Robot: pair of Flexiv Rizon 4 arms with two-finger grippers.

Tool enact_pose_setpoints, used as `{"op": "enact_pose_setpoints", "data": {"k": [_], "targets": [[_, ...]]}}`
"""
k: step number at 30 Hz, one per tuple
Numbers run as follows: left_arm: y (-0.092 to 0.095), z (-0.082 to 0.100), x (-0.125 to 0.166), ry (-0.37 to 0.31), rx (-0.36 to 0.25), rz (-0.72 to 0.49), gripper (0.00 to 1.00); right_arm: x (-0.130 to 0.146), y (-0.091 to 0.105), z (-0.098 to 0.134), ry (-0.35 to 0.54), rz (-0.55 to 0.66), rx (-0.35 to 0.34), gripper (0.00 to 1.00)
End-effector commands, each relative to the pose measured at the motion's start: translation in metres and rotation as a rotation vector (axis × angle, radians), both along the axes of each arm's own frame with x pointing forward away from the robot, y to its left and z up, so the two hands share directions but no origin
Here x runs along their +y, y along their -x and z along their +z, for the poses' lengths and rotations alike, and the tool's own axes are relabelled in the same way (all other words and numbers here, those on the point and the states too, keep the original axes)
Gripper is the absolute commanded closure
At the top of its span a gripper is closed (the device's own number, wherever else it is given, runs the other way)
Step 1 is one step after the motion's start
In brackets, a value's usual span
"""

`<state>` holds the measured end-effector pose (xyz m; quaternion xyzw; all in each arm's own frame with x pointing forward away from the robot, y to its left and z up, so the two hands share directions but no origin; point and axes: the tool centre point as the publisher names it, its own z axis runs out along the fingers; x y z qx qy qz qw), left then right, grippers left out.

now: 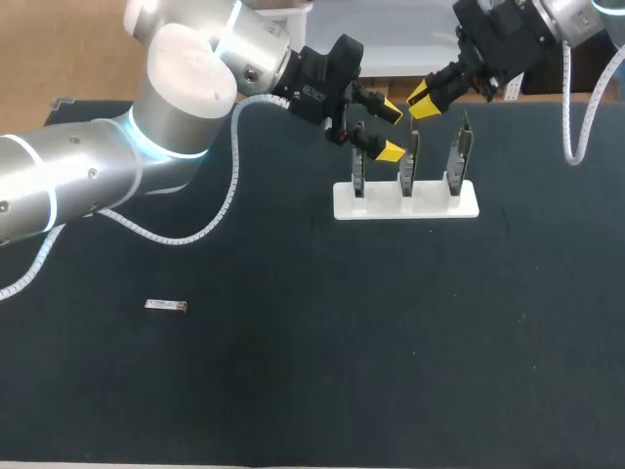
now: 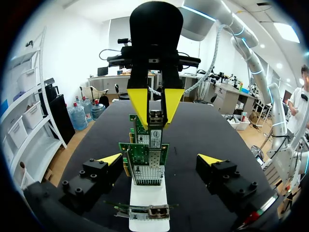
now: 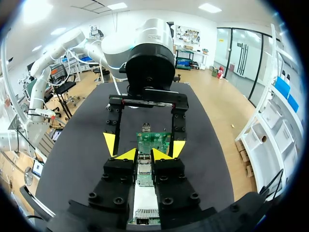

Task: Pick up the optical module with the left hand, and insert it into the network port with the right hand.

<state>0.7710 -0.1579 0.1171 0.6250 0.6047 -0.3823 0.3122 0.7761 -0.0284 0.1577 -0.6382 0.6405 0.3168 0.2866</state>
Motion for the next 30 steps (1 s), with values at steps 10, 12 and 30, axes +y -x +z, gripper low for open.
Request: {"op": "enact_pose_setpoints", "data": {"k": [10,12,30], "targets": [[-0.002,0.000,-0.001,-0.004,0.003,-0.003,0.00,-0.003,-0.002,0.010,-0.092,0.022,0.050,0.00],[-0.002,0.000,-0.001,-0.004,0.003,-0.003,0.00,-0.005,-0.003,0.013,-0.114,0.022,0.057,0.00],[-0.002,0.000,-0.001,-0.004,0.003,-0.003,0.00,-0.004,-0.001,0.046,-0.137,0.035,-0.017,1.00]]}}
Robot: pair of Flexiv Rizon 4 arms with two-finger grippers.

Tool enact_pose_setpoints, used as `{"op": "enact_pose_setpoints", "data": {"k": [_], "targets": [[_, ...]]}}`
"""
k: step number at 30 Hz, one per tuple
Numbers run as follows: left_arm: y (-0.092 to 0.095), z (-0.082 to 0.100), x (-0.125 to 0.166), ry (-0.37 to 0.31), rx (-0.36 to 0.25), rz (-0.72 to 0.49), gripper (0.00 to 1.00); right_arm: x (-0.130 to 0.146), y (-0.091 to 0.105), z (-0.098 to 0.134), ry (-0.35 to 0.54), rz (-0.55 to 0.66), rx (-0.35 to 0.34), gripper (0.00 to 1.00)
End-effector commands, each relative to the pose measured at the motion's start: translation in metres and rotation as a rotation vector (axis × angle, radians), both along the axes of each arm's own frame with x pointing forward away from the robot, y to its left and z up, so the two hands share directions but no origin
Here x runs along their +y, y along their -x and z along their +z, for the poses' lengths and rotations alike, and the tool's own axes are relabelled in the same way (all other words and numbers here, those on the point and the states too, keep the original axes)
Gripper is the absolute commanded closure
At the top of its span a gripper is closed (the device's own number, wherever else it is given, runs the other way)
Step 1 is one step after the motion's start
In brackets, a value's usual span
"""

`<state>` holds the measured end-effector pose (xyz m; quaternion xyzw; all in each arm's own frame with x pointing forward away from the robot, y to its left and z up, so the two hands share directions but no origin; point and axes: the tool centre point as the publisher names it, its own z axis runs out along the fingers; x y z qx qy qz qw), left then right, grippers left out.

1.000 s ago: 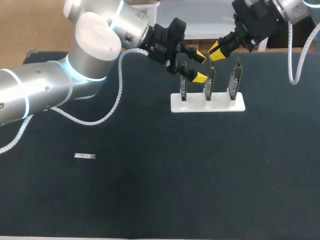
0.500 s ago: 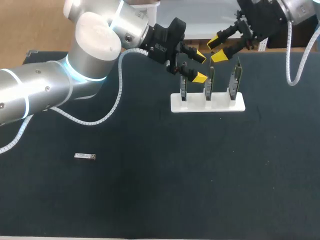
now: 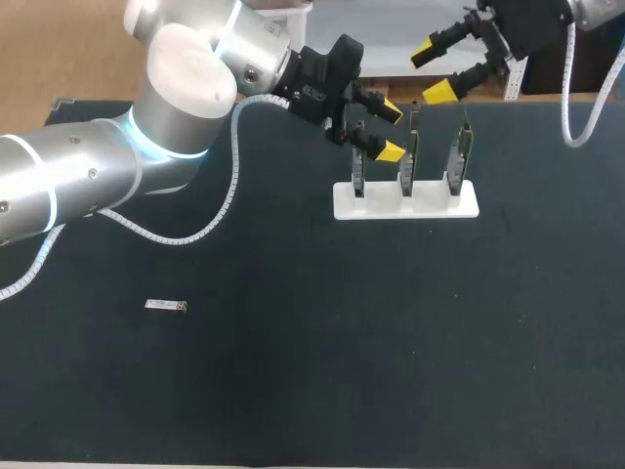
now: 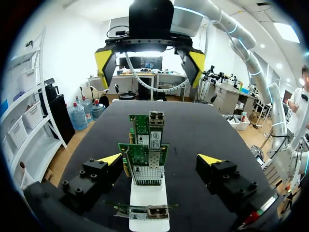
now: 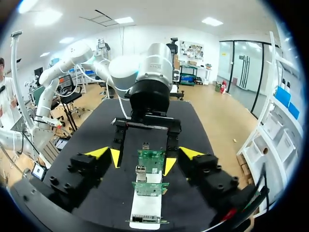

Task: Pick up the optical module with the left hand, and insert it into the network port with the right hand.

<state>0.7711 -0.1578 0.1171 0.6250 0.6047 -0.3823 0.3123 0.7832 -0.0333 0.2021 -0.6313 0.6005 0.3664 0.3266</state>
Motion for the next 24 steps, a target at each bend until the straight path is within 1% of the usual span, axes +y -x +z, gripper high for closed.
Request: {"op": "enact_pose_setpoints", "data": {"k": [1,10,18,24], "targets": [[-0.002,0.000,-0.001,-0.004,0.003,-0.003,0.00,0.002,0.006,0.001,0.012,-0.012,-0.012,1.00],[-0.002,0.000,-0.001,-0.004,0.003,-0.003,0.00,0.006,0.006,-0.005,0.032,-0.029,-0.014,1.00],[-0.002,0.000,-0.001,-0.004,0.003,-0.003,0.00,0.008,0.002,-0.010,0.042,-0.034,-0.011,1.00],[-0.002,0.000,-0.001,-0.004,0.003,-0.003,0.00,0.006,-0.001,-0.020,0.051,-0.043,0.015,1.00]]}}
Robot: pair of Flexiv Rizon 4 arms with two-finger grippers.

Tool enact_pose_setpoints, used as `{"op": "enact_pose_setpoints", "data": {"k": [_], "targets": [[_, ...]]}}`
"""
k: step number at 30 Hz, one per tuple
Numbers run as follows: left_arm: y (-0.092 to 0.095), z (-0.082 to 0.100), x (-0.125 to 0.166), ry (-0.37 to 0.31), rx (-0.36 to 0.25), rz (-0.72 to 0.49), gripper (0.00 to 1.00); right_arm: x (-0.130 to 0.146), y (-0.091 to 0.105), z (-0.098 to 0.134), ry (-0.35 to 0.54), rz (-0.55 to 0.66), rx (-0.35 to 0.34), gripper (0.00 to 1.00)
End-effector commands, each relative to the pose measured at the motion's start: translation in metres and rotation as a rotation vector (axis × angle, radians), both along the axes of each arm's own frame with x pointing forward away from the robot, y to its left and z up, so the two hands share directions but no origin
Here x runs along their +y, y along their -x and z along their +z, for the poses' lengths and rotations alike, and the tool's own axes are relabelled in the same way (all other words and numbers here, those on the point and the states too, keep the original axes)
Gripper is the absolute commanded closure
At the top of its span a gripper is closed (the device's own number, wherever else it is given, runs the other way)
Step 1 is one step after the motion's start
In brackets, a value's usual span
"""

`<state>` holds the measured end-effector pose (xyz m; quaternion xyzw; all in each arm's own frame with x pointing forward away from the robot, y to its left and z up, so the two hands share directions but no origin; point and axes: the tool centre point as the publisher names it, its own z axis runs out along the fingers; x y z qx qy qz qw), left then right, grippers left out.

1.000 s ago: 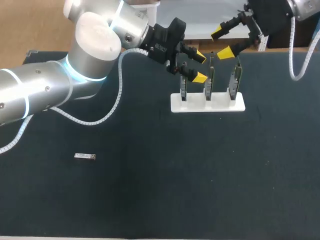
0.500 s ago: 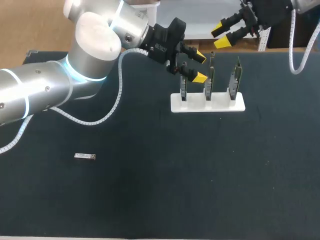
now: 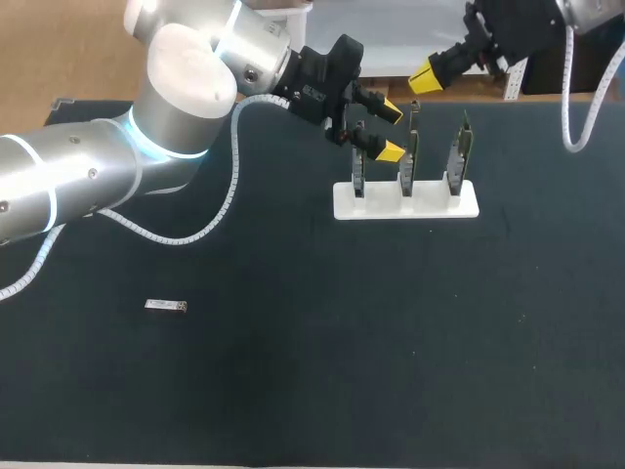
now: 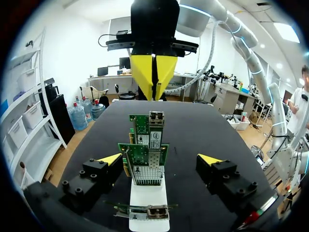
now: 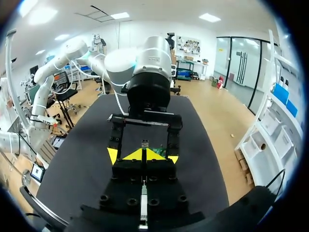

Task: Pick up the optical module with the left hand, and insert it into the network port with the right hand.

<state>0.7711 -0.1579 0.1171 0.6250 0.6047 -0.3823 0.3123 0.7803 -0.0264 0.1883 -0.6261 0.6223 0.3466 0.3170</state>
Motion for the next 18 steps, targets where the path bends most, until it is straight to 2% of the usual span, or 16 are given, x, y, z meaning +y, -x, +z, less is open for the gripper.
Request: {"op": "enact_pose_setpoints", "data": {"k": [1,18], "targets": [[-0.0022,0.0003,-0.0009,-0.004,0.003,-0.003,0.00,-0.0015,-0.0038,-0.0070,0.003,-0.005,0.014,1.00],[-0.0022,0.0003,-0.0009,-0.004,0.003,-0.003,0.00,-0.0007,-0.0077,-0.0159,0.007,-0.012,0.040,1.00]]}}
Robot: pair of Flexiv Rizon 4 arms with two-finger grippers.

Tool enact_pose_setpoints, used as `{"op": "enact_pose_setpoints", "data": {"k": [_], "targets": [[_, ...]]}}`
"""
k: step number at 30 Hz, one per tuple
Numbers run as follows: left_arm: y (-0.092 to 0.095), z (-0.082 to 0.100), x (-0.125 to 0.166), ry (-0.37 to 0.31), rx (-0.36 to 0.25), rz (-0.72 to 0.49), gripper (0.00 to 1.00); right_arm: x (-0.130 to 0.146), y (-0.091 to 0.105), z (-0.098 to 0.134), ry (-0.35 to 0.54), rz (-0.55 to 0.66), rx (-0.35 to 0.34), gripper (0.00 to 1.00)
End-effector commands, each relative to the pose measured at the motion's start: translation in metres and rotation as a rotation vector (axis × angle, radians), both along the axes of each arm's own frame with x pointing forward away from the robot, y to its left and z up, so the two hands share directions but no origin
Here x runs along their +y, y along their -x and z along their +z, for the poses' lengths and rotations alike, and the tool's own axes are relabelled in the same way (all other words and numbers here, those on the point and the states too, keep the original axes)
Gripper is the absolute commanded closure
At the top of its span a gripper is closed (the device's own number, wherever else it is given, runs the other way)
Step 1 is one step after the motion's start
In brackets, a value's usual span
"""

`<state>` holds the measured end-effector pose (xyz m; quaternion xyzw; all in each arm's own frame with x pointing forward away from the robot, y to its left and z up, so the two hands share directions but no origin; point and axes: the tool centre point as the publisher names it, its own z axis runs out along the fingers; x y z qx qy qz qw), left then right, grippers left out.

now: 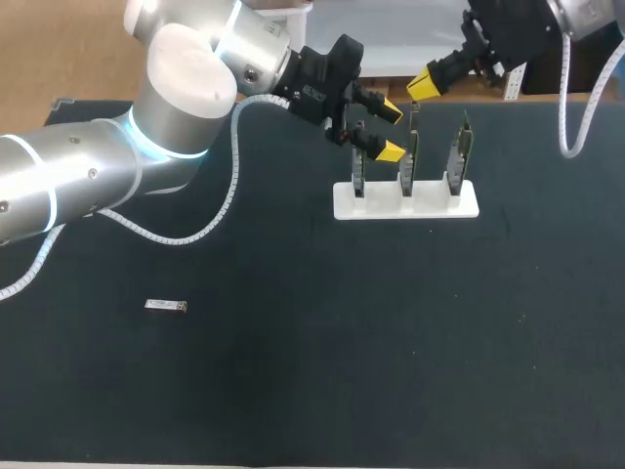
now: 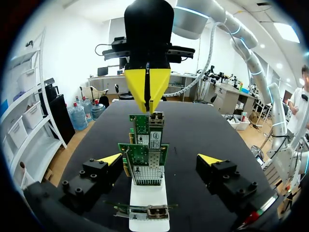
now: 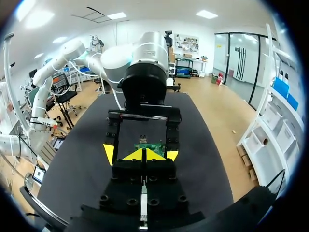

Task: Pick up the optical module with the left hand, and insert it into the network port with the right hand.

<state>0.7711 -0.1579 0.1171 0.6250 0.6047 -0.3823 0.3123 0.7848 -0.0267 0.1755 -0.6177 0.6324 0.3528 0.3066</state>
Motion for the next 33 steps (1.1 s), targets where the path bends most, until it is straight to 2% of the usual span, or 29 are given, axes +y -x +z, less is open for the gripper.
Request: {"op": "enact_pose_setpoints", "data": {"k": [1,15,33], "targets": [[-0.002,0.000,-0.001,-0.004,0.003,-0.003,0.00,-0.001,-0.003,-0.004,0.001,-0.001,0.011,1.00],[-0.002,0.000,-0.001,-0.004,0.003,-0.003,0.00,-0.001,-0.002,-0.028,0.031,0.006,0.087,1.00],[-0.002,0.000,-0.001,-0.004,0.003,-0.003,0.00,0.001,0.004,-0.041,0.035,0.001,0.119,1.00]]}}
